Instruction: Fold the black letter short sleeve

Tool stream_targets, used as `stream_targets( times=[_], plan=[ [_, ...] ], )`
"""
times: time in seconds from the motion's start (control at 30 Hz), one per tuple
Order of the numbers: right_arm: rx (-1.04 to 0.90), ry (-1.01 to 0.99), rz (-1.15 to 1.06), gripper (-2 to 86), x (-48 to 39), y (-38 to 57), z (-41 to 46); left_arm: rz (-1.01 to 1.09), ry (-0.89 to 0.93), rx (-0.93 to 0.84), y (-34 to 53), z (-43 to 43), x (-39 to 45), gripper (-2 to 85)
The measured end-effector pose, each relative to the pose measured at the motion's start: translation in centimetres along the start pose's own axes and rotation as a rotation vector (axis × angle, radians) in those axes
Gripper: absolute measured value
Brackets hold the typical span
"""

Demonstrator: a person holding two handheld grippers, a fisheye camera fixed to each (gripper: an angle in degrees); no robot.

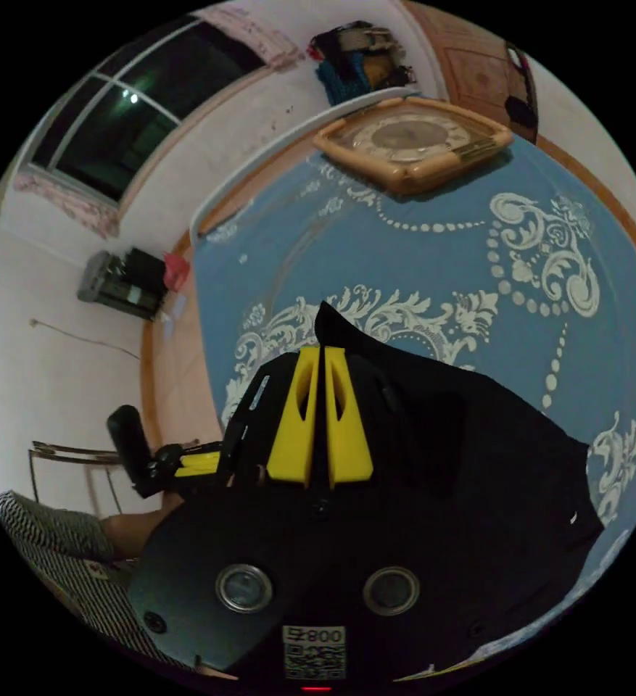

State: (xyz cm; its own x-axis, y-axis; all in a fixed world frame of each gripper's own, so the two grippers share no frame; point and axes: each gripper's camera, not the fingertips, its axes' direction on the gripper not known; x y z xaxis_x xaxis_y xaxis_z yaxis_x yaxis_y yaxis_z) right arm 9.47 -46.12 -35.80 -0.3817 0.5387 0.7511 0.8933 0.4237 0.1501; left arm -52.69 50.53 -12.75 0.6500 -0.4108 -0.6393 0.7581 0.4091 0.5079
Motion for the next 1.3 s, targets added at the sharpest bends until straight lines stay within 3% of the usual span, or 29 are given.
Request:
stream_targets(
  times=[0.33, 0.63, 0.8, 0.93, 1.1, 1.3],
  plan=[
    [0.178, -0.185, 0.205, 0.8, 10.6, 8.6, -8.3, 0.42, -0.038, -0.132, 1.2, 3.0, 10.2, 0.9],
    [0.139, -0.23, 0.506, 1.3, 18.6, 15.1, -7.0, 0.495, -0.162, -0.359, 4.4, 8.9, 14.0, 1.5],
    [0.209, -0.182, 0.587, 0.8, 20.2, 18.0, -8.8, 0.478, -0.13, -0.375, 5.2, 9.5, 14.9, 2.3],
    [0.268, -0.13, 0.591, 0.3, 20.2, 19.3, -10.4, 0.461, -0.07, -0.385, 6.1, 9.4, 15.5, 2.6],
    [0.316, -0.102, 0.433, 0.1, 17.7, 18.8, -11.5, 0.454, -0.087, -0.315, 6.6, 8.5, 16.2, 2.0],
    [0.092, -0.022, 0.293, 0.0, 17.2, 15.9, -7.1, 0.404, -0.218, -0.337, 5.9, 10.8, 15.1, 0.6]
  ],
)
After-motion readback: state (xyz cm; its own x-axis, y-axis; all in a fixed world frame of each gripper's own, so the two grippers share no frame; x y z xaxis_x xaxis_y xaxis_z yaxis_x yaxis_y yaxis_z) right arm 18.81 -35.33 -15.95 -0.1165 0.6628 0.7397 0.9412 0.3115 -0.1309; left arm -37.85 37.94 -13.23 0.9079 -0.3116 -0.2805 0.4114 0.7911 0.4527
